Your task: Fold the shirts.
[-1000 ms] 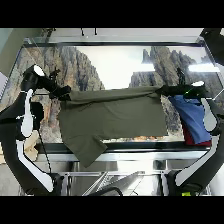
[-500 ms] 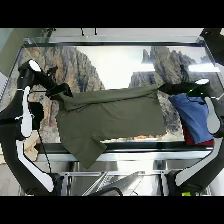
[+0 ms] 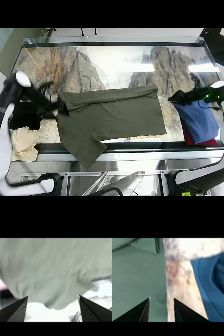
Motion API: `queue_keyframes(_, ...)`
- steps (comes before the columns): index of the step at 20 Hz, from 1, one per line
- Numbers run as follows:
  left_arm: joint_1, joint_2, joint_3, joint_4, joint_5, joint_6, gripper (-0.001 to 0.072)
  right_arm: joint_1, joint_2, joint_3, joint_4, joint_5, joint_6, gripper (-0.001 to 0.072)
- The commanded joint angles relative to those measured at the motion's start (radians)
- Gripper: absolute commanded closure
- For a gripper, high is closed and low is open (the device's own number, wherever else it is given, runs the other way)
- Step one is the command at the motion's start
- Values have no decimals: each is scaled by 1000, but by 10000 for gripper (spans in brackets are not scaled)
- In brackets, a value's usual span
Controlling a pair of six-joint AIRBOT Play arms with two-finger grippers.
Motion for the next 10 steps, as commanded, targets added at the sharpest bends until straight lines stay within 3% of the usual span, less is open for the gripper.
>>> queue_keyframes(1,1,336,-471,-8,193,-30,11,-32,62,-117,-16,10,27,370)
queue_keyframes(5,1,506,-760,-56,294,-62,11,-31,72,-160,-4,7,27,370)
queue_keyframes(10,1,545,-882,-92,447,-62,11,-31,81,-160,12,29,27,370)
